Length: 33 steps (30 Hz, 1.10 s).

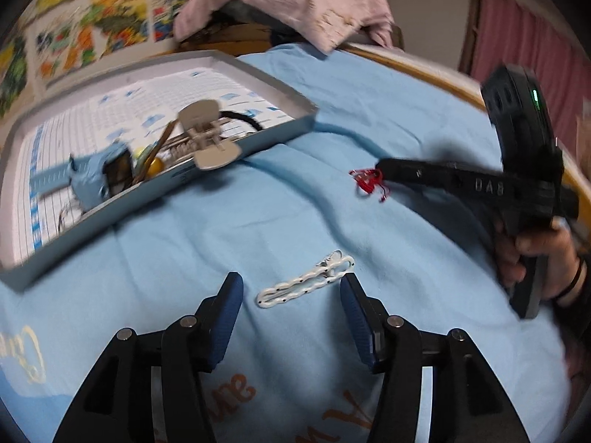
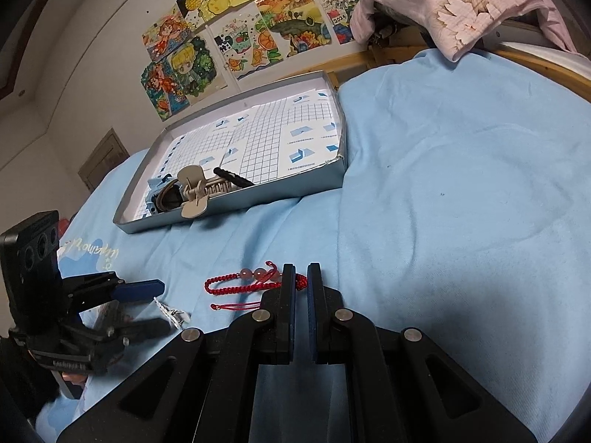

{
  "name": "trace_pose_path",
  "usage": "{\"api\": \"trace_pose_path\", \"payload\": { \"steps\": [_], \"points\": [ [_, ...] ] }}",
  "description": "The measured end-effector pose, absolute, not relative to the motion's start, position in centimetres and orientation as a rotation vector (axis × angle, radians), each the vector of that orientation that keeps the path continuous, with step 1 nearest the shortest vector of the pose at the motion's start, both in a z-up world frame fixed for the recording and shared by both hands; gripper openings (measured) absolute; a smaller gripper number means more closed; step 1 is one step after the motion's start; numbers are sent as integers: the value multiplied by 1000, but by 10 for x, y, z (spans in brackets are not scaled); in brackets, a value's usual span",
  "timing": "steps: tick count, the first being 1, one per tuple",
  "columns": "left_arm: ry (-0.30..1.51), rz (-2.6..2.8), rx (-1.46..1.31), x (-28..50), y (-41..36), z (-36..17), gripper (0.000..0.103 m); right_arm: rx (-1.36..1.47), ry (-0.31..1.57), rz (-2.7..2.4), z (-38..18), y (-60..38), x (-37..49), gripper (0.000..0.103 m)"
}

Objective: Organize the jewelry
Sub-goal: 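Grasp the white link bracelet with the left tool while the right tool holds the red bracelet, then carry both bracelets into the grey tray and open both tools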

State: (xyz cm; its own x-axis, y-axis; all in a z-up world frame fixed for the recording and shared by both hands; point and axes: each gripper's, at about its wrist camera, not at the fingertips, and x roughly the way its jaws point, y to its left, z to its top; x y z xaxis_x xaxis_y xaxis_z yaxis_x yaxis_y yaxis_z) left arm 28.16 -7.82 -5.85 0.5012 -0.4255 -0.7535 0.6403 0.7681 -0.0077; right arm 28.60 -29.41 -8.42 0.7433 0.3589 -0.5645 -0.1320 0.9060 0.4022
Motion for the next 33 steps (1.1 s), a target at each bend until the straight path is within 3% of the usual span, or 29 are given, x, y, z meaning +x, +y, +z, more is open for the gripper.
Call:
{"api": "trace_pose_path", "payload": {
  "steps": [4,6,8,11,22,33],
  "points": [
    [820,-661,339,282,-84,-60,51,351,685,276,-85,-293,286,6],
    [826,-658,342,283,-83,-60,45,351,685,276,-84,-293,285,6],
    [834,-667,346,283,-83,-61,27,351,686,278,-85,-291,284,6],
    [842,-688,369,280,-88,-62,14,350,691,284,-86,-290,285,6],
    [809,-620,357,266,-91,-56,13,331,701,356,-87,-279,286,6],
    [673,-468,179,267,-59,-25,13,364,544,383,-62,-280,293,5]
  ]
}}
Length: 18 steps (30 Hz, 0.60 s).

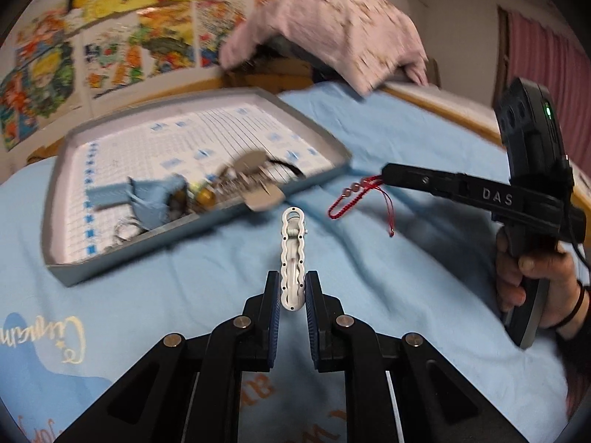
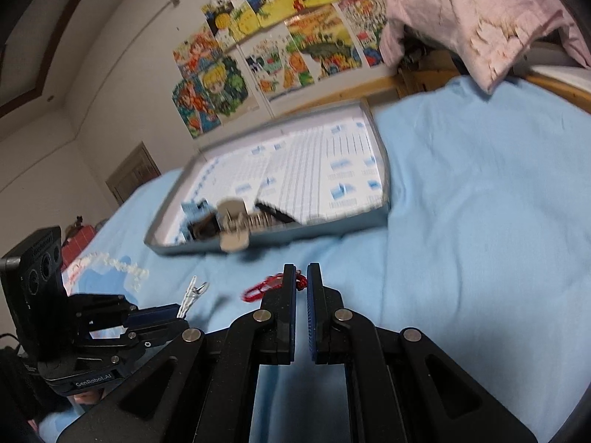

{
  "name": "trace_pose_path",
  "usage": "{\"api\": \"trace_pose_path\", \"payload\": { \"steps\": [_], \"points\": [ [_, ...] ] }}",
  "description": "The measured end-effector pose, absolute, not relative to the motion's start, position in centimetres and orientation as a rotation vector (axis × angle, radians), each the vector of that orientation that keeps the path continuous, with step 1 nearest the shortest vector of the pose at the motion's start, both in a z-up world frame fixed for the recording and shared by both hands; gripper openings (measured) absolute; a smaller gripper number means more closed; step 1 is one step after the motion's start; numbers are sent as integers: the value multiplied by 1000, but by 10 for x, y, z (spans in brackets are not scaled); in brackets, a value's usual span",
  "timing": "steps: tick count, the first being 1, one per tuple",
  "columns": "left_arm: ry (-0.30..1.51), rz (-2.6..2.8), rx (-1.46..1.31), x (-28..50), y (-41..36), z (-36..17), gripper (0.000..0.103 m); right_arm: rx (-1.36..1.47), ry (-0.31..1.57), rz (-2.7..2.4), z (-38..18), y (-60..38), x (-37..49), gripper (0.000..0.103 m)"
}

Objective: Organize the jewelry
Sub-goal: 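Carry both bracelets into the grey tray and open both tools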

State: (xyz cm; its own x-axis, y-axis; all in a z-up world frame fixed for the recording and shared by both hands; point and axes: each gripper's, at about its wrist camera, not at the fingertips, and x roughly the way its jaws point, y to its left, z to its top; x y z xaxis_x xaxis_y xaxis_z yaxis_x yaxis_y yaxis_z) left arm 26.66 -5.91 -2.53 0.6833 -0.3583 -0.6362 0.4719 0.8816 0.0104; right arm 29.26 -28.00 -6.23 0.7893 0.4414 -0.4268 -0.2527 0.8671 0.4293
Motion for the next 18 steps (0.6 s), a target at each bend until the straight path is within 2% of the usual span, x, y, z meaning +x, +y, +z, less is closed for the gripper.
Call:
{"api": "trace_pose_path", "payload": {
  "steps": [7,11,18],
  "points": [
    [589,-337,86,302,-43,0,13,344,447,388,-29,-276,313,5],
    [605,-276,31,338,-37,3,13,344,413,364,-18,-272,338,5],
    [693,-263,-1,392,-50,-4,13,332,482,334,-28,-257,395,5]
  ]
}}
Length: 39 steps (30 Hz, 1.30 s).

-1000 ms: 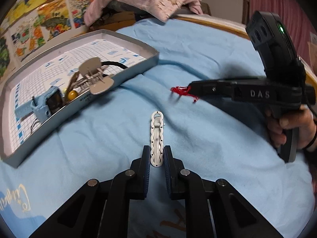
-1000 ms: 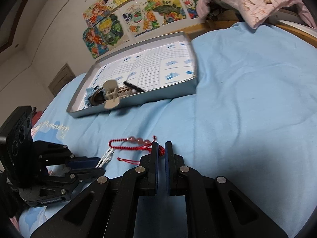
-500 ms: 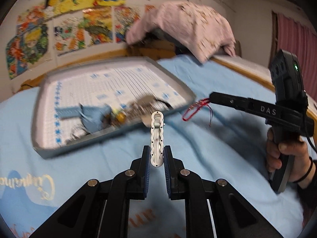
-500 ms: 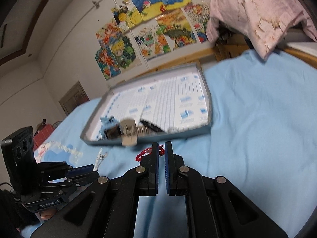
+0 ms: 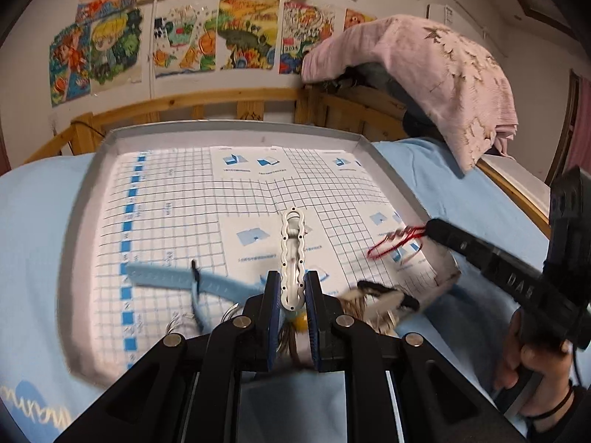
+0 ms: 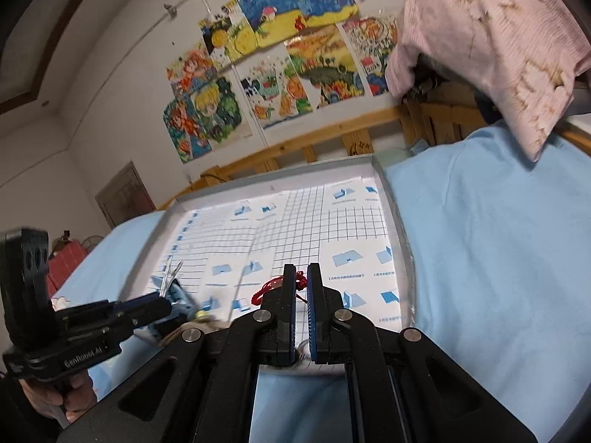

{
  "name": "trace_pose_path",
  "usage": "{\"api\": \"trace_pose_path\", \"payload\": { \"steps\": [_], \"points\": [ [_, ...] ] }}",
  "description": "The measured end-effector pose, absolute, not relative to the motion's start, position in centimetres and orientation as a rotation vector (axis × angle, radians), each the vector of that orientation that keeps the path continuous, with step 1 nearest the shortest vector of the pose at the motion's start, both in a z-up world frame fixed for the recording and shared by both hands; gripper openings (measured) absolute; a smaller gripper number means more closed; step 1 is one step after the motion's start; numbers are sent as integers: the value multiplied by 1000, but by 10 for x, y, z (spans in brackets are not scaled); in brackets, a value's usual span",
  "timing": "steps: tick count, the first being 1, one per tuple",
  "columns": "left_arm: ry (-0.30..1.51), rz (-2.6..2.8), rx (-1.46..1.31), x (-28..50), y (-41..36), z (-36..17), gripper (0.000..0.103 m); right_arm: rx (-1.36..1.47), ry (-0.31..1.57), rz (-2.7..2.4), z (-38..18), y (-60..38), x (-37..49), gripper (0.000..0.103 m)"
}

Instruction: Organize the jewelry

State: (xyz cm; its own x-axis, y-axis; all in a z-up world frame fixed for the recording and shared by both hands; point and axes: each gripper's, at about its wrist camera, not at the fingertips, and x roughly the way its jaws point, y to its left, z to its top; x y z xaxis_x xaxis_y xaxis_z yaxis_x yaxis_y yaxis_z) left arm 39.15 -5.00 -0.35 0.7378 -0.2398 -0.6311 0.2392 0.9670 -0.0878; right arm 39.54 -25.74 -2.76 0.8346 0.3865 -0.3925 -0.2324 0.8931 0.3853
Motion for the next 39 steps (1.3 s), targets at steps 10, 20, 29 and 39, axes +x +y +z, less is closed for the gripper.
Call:
{"api": "trace_pose_path", "payload": {
  "steps": [10,20,29,39],
  "points": [
    [748,-276,-10,407,-60,-13,13,339,559,314,-52,-250,415,6],
    [729,-250,-59,390,-53,-4,16,326,557,295,-45,-255,408,19],
    [593,-212,-97,344,-37,36,62,288,472,266,-8,-263,374,48],
    [356,-137,-88,260,-22,84,103,251,296,282,49,-273,294,90]
  ]
}}
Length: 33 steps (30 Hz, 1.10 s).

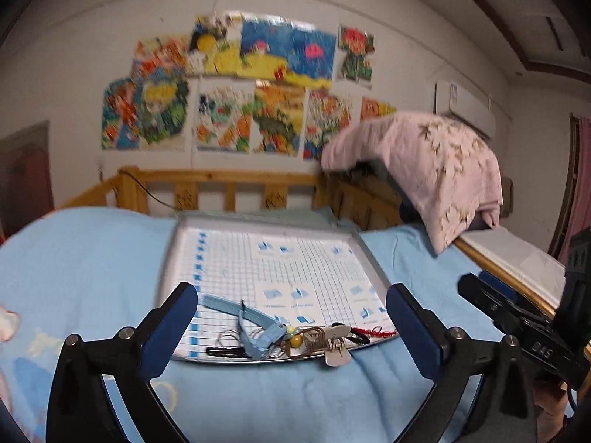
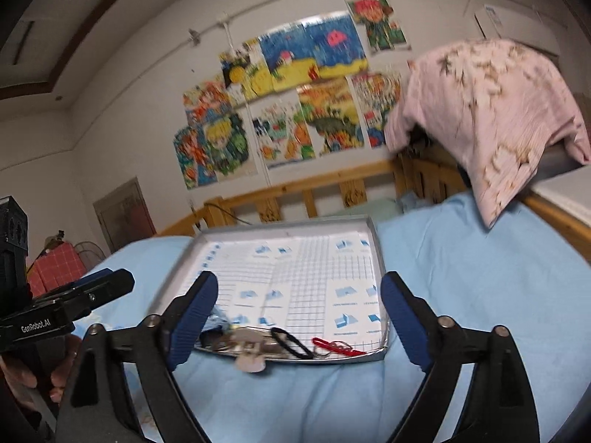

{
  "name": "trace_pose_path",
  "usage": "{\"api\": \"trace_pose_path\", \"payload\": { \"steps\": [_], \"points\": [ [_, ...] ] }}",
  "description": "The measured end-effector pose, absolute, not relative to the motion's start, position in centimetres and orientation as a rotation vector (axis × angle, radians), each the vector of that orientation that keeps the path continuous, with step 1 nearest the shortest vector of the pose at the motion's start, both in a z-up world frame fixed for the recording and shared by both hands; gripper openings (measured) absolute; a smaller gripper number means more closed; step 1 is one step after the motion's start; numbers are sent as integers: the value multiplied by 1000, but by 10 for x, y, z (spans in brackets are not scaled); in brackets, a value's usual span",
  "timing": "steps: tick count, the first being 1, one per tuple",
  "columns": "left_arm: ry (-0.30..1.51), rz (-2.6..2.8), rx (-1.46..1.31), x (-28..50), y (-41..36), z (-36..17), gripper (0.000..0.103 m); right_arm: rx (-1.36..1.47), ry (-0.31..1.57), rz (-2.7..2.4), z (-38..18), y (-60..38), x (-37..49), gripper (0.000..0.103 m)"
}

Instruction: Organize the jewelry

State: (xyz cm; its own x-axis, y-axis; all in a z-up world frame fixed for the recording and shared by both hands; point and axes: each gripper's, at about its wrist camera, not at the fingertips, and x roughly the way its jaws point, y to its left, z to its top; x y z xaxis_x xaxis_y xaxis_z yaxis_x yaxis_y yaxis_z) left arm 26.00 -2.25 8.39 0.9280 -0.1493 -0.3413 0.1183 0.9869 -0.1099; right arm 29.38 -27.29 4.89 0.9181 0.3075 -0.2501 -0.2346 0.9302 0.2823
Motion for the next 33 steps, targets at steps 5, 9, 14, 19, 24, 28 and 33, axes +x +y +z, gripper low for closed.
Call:
{"api": "trace_pose_path", "payload": {
  "steps": [5,9,14,19,24,28,33],
  "points": [
    [279,-90,-80,210,-15,95,103,231,222,292,71,-270,248,102],
    [247,-46,-75,176,-12,100,103,215,186,319,82,-271,214,102],
    [211,1,-46,129,-10,103,103,222,139,344,90,-270,171,102],
    [214,28,-52,96,-5,99,103,226,127,362,86,-269,142,102],
    [217,47,-53,72,-3,91,103,195,114,360,77,-264,112,102],
    [220,59,-54,59,-1,80,103,173,117,350,69,-259,95,102],
    [238,68,-68,55,4,63,103,140,128,328,57,-255,83,102]
  ]
}}
